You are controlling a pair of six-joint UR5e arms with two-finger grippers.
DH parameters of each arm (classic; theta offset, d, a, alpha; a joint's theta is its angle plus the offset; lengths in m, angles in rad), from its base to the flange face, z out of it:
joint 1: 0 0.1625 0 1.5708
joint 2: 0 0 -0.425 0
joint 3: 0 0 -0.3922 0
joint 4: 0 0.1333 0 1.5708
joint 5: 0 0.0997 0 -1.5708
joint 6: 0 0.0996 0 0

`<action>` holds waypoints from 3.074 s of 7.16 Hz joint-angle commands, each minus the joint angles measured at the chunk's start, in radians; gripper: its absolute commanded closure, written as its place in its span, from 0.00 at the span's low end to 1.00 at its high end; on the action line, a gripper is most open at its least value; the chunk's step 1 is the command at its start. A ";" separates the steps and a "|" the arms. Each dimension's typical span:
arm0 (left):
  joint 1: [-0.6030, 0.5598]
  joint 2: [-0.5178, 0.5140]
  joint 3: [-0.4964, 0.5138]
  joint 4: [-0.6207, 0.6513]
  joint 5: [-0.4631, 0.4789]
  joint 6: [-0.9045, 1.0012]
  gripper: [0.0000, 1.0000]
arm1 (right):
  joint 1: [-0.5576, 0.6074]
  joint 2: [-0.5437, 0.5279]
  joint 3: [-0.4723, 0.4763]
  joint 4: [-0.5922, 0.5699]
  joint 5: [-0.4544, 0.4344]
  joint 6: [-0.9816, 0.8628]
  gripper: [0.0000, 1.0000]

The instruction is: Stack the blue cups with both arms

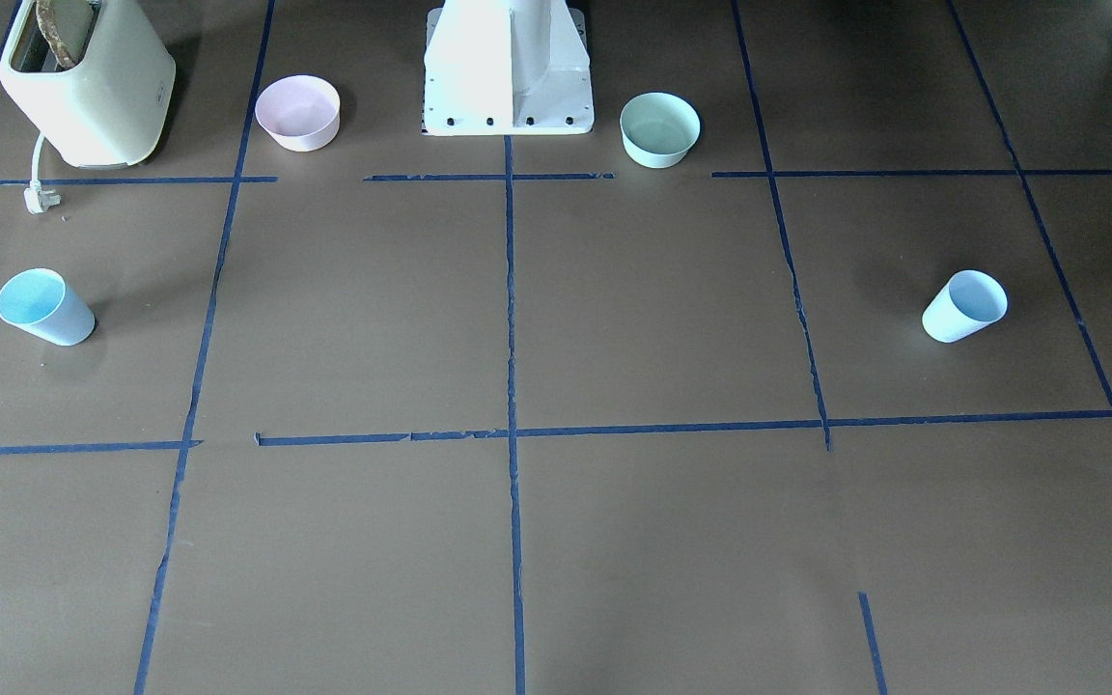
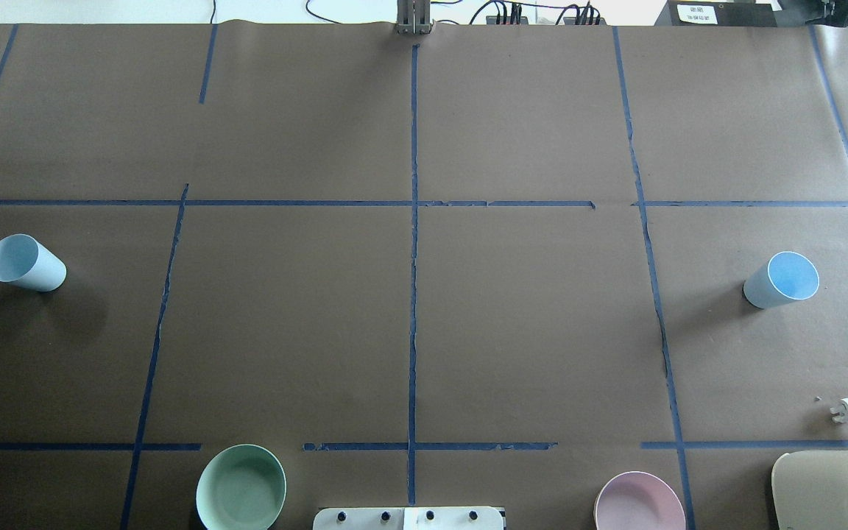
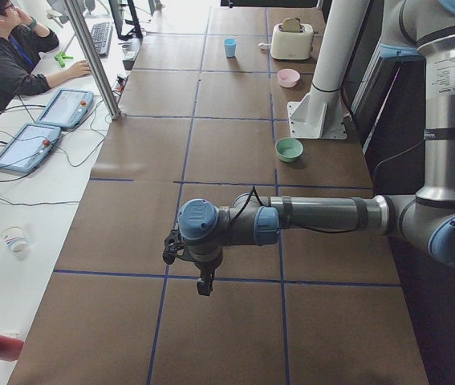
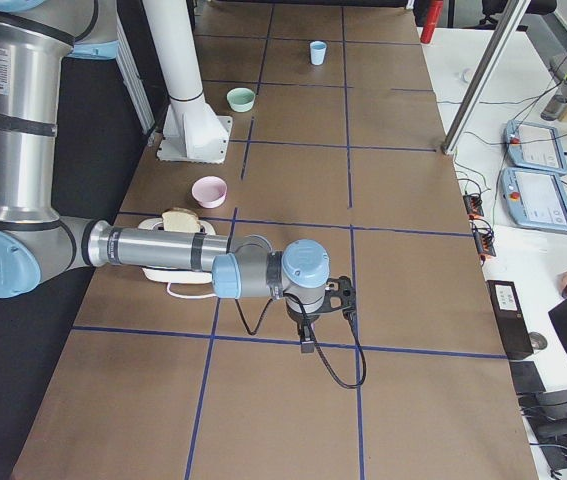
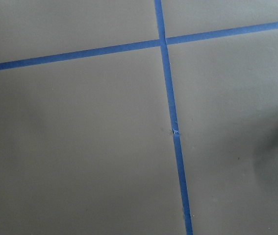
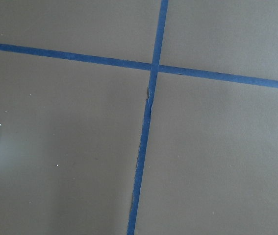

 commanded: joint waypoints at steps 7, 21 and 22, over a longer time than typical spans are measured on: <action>0.005 -0.070 0.003 -0.075 0.000 -0.018 0.00 | -0.010 0.005 0.003 0.000 0.002 0.002 0.00; 0.532 -0.052 0.044 -0.592 0.163 -0.848 0.10 | -0.013 0.005 0.002 -0.001 0.005 0.000 0.00; 0.532 -0.052 0.046 -0.592 0.157 -0.851 0.38 | -0.013 0.005 0.002 -0.001 0.005 0.000 0.00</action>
